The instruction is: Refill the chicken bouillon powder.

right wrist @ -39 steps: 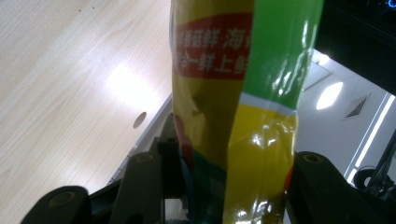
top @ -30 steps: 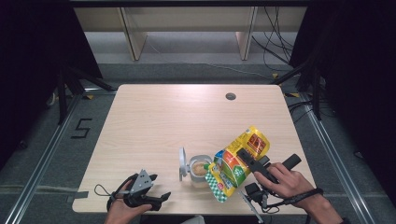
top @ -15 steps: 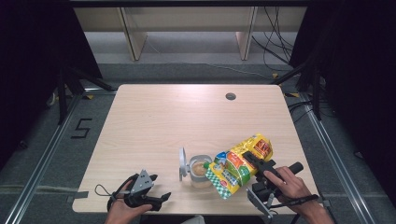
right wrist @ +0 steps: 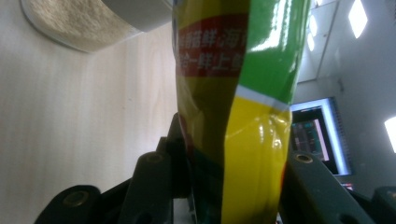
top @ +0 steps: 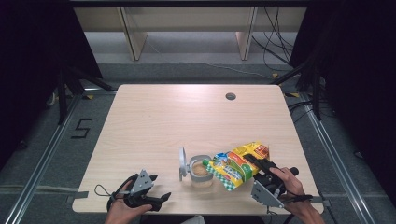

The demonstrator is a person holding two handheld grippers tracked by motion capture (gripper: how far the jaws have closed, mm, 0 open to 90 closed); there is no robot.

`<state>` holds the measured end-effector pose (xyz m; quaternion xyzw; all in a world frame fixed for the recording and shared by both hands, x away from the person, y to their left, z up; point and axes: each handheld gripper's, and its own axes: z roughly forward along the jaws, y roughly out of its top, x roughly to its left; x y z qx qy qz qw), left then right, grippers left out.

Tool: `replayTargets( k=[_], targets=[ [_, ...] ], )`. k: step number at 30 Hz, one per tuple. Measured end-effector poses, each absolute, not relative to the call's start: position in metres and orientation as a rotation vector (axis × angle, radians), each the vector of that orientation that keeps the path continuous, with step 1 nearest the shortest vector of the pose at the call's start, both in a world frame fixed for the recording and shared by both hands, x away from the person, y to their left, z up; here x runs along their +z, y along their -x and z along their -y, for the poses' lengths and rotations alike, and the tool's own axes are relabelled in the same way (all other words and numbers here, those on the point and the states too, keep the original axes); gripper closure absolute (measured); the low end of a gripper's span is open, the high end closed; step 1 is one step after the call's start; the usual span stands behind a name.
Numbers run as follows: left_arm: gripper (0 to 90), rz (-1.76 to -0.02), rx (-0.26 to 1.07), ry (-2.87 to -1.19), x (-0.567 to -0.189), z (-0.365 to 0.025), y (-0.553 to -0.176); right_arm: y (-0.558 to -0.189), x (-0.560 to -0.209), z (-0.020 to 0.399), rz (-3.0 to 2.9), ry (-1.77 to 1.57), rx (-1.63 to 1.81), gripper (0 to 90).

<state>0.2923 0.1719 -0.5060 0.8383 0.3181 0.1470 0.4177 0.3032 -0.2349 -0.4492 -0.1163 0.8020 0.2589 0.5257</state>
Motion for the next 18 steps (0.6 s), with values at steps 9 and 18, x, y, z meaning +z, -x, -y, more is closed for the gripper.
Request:
replayTargets(
  k=[9, 18],
  targets=[
    [19.3, -0.812, 0.371, -2.079, -0.507, -0.17, -0.29, -0.315, -0.458, 0.241, -1.989, 0.204, 0.766, 68.8],
    [19.3, -0.804, 0.384, -2.089, -0.507, -0.172, -0.29, -0.316, -0.462, 0.241, -2.055, 0.135, 0.847, 70.5]
  ],
)
